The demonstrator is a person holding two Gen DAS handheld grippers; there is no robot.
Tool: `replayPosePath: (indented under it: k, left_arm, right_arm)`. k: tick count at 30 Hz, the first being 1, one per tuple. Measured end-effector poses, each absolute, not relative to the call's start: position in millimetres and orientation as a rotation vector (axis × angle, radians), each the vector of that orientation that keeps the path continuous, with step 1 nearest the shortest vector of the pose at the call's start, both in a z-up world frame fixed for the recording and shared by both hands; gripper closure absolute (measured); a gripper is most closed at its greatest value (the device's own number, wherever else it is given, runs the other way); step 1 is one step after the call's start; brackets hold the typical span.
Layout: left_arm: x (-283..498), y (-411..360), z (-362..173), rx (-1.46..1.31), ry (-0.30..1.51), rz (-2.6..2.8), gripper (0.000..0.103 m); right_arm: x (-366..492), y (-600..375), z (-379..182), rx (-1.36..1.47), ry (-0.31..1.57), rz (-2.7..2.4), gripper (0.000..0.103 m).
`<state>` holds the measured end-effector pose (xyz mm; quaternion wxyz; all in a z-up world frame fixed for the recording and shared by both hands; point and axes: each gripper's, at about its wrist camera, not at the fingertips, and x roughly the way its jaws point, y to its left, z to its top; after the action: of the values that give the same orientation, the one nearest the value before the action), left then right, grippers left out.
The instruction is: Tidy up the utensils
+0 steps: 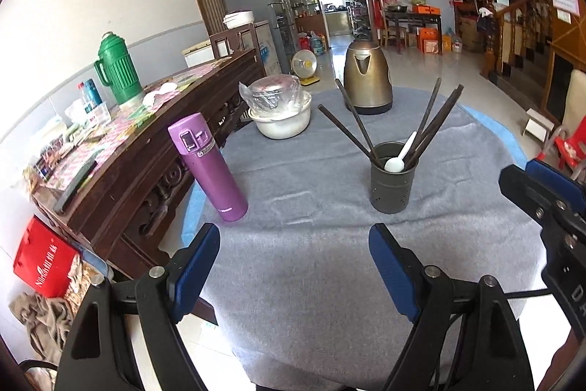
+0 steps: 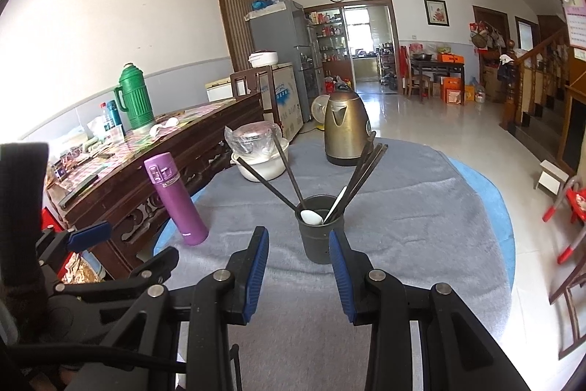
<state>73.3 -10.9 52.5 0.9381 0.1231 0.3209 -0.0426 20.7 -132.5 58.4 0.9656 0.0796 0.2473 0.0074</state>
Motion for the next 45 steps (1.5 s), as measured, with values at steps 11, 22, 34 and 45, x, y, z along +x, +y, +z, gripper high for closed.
replayPosePath:
  k: [11, 22, 34, 45]
  left_arm:
    - [92, 9, 40, 0.196, 0.691, -0.058, 0.019]
    - [112, 25, 18, 0.158, 0.750, -0.021, 0.019]
    - [118, 32, 15, 0.159, 0.762, 0.019, 0.019]
    - [116, 25, 28, 0.168, 0.729, 0.022, 0.019]
  right_arm:
    - [30, -127, 57, 0.139, 0.516, -0.004, 0.049]
    - [52, -115, 41, 0.120, 0.554, 0.014, 0.049]
    - [75, -115, 37, 0.106, 0.571, 0.035, 0.049]
    - [78, -123, 36, 0.116, 0.558, 0.042, 0.049]
